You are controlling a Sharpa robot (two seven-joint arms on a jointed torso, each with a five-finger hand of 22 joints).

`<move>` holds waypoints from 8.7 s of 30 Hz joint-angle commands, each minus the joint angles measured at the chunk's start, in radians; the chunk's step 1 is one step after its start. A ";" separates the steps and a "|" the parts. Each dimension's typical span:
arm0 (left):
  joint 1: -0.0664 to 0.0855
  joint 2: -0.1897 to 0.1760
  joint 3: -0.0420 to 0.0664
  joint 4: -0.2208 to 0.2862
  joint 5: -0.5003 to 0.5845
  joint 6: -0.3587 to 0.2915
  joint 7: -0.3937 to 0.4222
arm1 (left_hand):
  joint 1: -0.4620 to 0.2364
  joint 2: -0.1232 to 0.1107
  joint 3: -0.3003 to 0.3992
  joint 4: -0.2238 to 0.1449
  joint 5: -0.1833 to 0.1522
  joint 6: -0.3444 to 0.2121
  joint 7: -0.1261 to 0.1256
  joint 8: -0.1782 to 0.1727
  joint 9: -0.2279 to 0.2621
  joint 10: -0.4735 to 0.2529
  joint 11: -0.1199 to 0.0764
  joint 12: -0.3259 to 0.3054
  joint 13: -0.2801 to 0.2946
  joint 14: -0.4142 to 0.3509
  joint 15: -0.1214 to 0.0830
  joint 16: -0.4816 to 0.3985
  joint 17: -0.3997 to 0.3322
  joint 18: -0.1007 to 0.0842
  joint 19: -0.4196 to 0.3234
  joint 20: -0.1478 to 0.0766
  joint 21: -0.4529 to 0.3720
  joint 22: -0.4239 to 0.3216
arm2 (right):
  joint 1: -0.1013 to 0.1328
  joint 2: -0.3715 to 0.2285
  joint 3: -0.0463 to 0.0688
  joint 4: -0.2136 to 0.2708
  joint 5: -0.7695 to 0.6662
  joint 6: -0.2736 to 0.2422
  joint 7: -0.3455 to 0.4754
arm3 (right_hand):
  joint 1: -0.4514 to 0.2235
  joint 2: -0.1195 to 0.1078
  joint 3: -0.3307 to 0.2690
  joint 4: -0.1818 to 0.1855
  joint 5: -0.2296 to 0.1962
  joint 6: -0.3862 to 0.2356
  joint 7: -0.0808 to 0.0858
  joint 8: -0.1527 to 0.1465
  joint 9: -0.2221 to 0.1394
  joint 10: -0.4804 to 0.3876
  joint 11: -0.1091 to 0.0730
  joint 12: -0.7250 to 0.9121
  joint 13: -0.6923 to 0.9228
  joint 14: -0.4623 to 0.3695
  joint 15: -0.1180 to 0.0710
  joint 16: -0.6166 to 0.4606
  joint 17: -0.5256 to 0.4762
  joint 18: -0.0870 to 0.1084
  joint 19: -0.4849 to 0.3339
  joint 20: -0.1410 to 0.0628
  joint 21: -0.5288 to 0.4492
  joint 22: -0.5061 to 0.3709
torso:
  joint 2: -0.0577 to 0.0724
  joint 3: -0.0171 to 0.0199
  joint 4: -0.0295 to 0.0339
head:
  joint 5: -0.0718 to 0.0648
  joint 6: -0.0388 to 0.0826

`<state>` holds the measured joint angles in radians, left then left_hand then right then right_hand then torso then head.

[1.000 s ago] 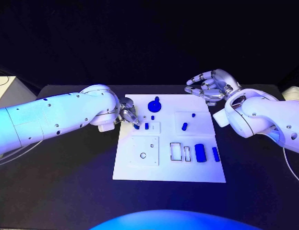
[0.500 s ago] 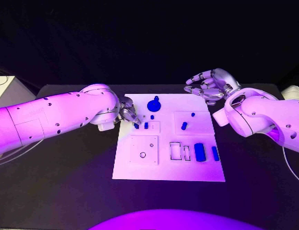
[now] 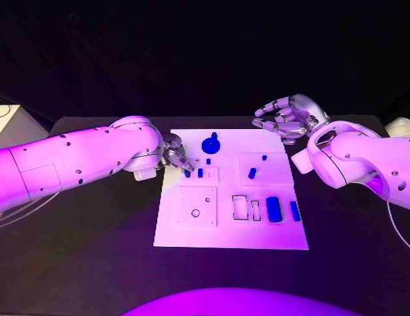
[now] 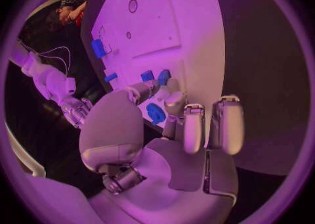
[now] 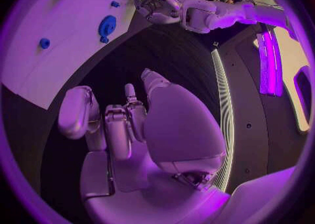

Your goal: Assemble the parts on the task board

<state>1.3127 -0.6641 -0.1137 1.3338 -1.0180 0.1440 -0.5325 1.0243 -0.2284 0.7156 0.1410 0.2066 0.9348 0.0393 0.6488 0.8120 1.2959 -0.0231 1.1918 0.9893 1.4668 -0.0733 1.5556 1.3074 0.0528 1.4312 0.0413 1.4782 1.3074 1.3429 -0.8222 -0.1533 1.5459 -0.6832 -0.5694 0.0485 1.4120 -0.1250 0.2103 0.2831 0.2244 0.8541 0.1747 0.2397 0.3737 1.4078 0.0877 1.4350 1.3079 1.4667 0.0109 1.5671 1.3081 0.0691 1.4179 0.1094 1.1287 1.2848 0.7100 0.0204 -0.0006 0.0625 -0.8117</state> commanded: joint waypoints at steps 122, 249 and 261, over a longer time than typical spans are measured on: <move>-0.044 0.128 -0.016 -0.144 -0.383 -0.214 0.504 | 0.381 -0.012 -0.108 -0.069 -0.013 -0.113 0.114 -0.228 -0.407 -0.486 0.129 -0.494 -0.694 -0.248 0.112 -0.303 -0.349 0.094 -0.376 0.099 -0.309 -0.347 | -0.006 -0.003 0.000 -0.004 0.011 -0.036 0.081 | -0.031 -0.051 0.126 -0.009 0.028 -0.039 -0.007 0.036 -0.002 -0.407 -0.008 -0.499 -0.464 -0.005 -0.010 -0.260 -0.090 0.113 -0.185 -0.006 -0.689 -0.432 | 0.000 0.0001 -0.0002 | -0.034 0.026; -0.072 0.032 0.043 -0.096 -0.268 -0.184 0.504 | 0.344 0.039 -0.078 -0.148 -0.017 0.048 0.097 -0.300 -0.405 -0.259 0.096 -0.699 -0.808 -0.141 0.081 -0.209 -0.291 0.066 -0.267 0.071 -0.197 -0.199 | -0.006 -0.005 0.000 -0.009 0.008 -0.022 0.059 | -0.036 -0.052 0.131 -0.008 0.026 -0.040 -0.007 0.038 -0.002 -0.405 -0.008 -0.506 -0.479 -0.006 -0.010 -0.268 -0.094 0.113 -0.181 -0.007 -0.699 -0.439 | 0.000 0.0000 0.0012 | -0.032 0.025; -0.071 0.035 0.042 -0.106 -0.272 -0.144 0.476 | 0.346 0.040 -0.080 -0.150 -0.017 0.054 0.096 -0.301 -0.403 -0.253 0.095 -0.701 -0.807 -0.142 0.080 -0.209 -0.295 0.066 -0.270 0.072 -0.199 -0.202 | -0.006 -0.006 0.000 -0.009 0.008 -0.024 0.060 | -0.036 -0.052 0.131 -0.008 0.026 -0.040 -0.007 0.038 -0.002 -0.405 -0.008 -0.506 -0.479 -0.006 -0.010 -0.268 -0.094 0.113 -0.181 -0.007 -0.699 -0.439 | 0.001 0.0005 0.0027 | -0.034 0.024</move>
<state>1.2449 -0.6314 -0.0687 1.2305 -1.2810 -0.0433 -0.0385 1.3690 -0.1917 0.6386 -0.0057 0.1909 0.9816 0.1356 0.3465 0.4097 1.0369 0.0716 0.4957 0.1821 1.3277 0.0055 1.3425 1.0142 0.1306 1.1615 0.1073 1.2806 1.1068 1.3371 -0.8285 -0.1533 1.5361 -0.6700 -0.6028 0.1028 1.3768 -0.1688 0.3359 0.2734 0.2476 0.8145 0.1606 0.2746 0.3714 1.0040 0.0841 0.9350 0.8296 1.4630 0.0071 1.3038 1.2148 0.1700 1.2375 0.1004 0.4353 0.8472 0.7105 0.0204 0.0014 0.0288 -0.7878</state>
